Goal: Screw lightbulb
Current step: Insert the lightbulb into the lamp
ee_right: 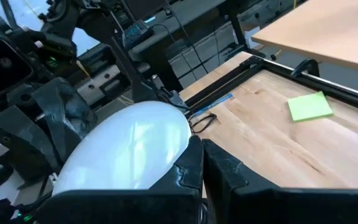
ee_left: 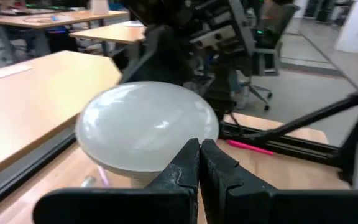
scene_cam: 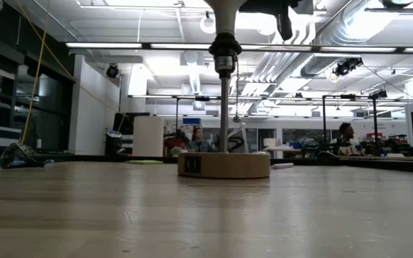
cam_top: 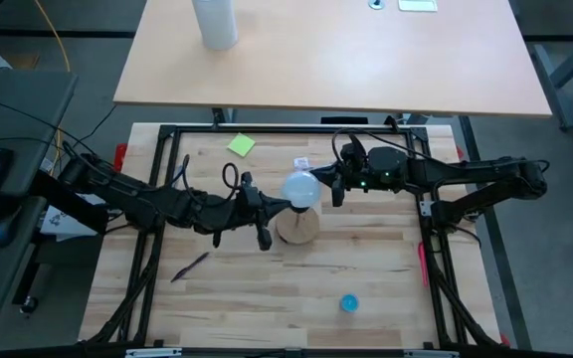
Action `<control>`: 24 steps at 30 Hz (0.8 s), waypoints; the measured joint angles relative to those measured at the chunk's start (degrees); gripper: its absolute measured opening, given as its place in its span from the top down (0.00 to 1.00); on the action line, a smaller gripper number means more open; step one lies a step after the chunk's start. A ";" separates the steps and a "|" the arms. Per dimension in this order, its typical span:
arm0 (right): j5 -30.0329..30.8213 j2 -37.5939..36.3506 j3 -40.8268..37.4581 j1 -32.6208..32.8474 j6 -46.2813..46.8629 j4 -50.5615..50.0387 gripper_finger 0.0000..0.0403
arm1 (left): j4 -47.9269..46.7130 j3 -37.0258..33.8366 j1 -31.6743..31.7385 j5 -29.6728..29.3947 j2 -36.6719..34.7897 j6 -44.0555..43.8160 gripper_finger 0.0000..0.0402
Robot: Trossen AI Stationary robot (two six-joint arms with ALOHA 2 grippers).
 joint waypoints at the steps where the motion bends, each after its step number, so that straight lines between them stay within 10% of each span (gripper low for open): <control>1: 0.28 -0.02 0.00 0.14 0.04 -0.13 1.00 | -0.37 0.00 0.00 -0.60 -0.24 0.06 1.00; 24: 1.23 -3.99 0.02 8.03 1.99 -5.63 1.00 | -15.48 -0.26 2.94 -10.25 -4.22 -1.55 1.00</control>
